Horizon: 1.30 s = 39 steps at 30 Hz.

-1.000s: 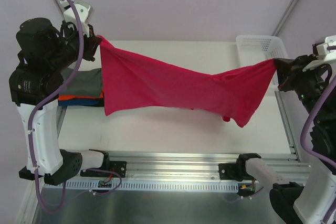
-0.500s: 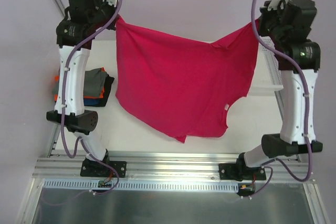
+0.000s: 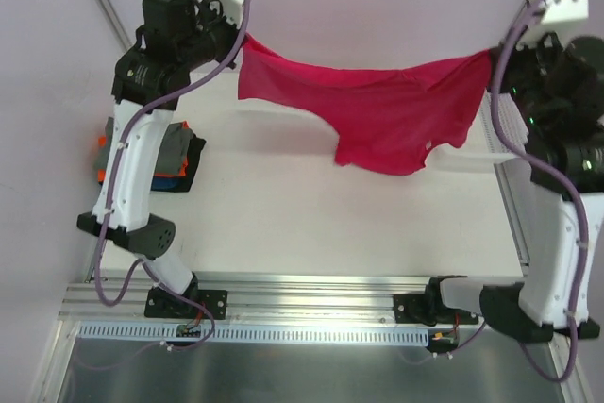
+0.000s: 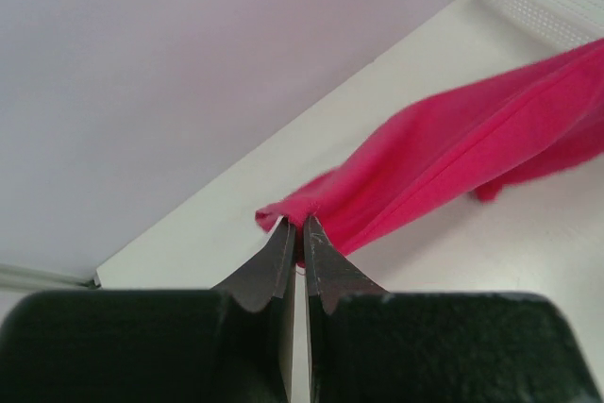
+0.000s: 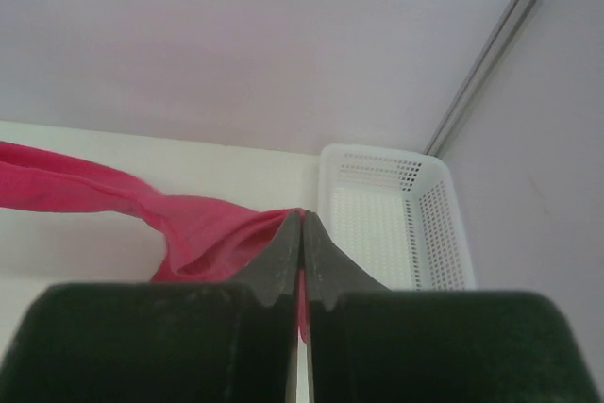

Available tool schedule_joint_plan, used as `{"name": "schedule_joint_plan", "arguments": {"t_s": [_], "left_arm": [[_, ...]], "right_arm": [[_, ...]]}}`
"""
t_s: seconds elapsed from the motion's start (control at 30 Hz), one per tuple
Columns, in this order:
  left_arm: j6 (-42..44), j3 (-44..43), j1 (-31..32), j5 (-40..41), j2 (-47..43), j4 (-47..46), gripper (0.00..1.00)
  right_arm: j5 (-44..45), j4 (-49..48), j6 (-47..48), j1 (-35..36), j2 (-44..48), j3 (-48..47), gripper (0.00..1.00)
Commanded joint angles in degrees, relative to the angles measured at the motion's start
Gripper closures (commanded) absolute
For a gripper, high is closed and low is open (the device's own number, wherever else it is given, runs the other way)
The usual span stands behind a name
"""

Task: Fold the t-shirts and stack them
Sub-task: Flatten out the tshirt

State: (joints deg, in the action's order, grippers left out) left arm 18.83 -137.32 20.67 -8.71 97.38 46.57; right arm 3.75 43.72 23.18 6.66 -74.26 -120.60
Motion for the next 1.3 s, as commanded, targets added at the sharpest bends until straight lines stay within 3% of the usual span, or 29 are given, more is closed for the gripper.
{"name": "schedule_joint_plan", "arguments": {"t_s": [0.0, 0.13, 0.23, 0.4, 0.53, 0.67, 0.77, 0.9, 1.03, 1.13, 1.27], "left_arm": [[1.6, 6.4, 0.3, 3.2, -10.4, -2.4, 1.00], [4.4, 14.1, 0.3, 5.7, -19.8, -2.4, 1.00], [5.0, 16.4, -0.5, 6.4, -24.2, -2.2, 1.00], [2.7, 11.2, -6.8, 3.7, -25.2, -1.7, 1.00], [4.2, 9.2, -7.3, 2.9, -24.4, -1.7, 1.00], [4.0, 12.5, -7.3, 0.3, -23.4, -1.6, 1.00], [5.0, 22.0, -7.3, -0.9, -22.2, -2.3, 1.00], [7.2, 32.4, -7.4, -2.9, -18.9, -6.8, 1.00], [9.1, 36.3, -8.9, -3.9, -11.3, -11.5, 1.00], [10.0, 34.1, -10.0, -3.2, -1.9, -13.6, 1.00], [8.9, 22.0, -12.5, -1.6, 11.5, -14.1, 1.00]], "right_arm": [[0.0, 3.6, -1.1, -0.4, 10.4, 4.1, 1.00], [0.6, 7.3, 0.5, -1.6, 22.4, 9.1, 0.99], [3.5, 9.2, 5.0, -1.6, 25.0, 6.8, 0.99], [7.8, 9.4, 8.3, -1.6, 22.4, -2.3, 0.99], [9.0, 2.0, 13.6, -1.5, 19.0, -3.8, 0.99], [5.9, -4.5, 15.8, -1.5, 15.3, -0.5, 0.99], [3.0, -7.9, 14.8, -1.5, 12.4, 6.2, 0.99], [0.6, -12.5, 13.4, -1.6, 6.6, 13.4, 0.99], [0.1, -15.9, 11.5, -3.7, -7.1, 11.6, 0.99], [-0.7, -15.6, 10.8, -4.9, -16.0, 3.5, 0.99], [-0.7, -14.2, 11.8, -4.7, -34.8, -12.5, 0.99]]}}
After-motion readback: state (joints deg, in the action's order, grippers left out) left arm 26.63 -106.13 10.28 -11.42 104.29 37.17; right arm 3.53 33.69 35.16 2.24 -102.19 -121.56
